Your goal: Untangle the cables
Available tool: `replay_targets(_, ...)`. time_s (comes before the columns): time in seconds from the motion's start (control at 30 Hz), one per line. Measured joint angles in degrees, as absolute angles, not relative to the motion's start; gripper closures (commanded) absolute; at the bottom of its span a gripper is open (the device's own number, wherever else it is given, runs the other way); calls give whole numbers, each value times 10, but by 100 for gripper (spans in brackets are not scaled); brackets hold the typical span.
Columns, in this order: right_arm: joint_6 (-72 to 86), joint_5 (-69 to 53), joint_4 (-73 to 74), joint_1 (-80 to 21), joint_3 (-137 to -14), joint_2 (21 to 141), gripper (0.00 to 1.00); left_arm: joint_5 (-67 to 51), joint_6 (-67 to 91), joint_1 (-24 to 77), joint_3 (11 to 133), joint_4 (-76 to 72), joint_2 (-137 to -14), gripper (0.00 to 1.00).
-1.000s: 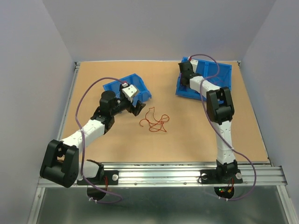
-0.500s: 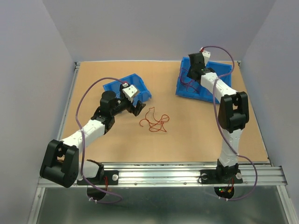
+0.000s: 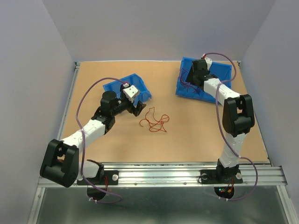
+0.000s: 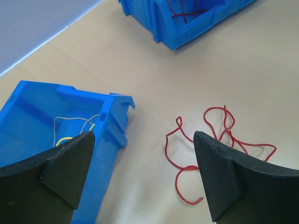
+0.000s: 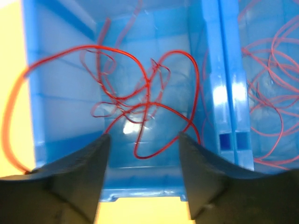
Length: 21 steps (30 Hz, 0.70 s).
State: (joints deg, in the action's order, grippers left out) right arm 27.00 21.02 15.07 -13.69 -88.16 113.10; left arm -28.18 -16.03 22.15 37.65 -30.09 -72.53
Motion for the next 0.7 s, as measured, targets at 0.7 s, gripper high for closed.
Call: replay_targets(0.7,203,220,29,-205,-831,1056,28,-282,-161,222,376,-300,-725,2)
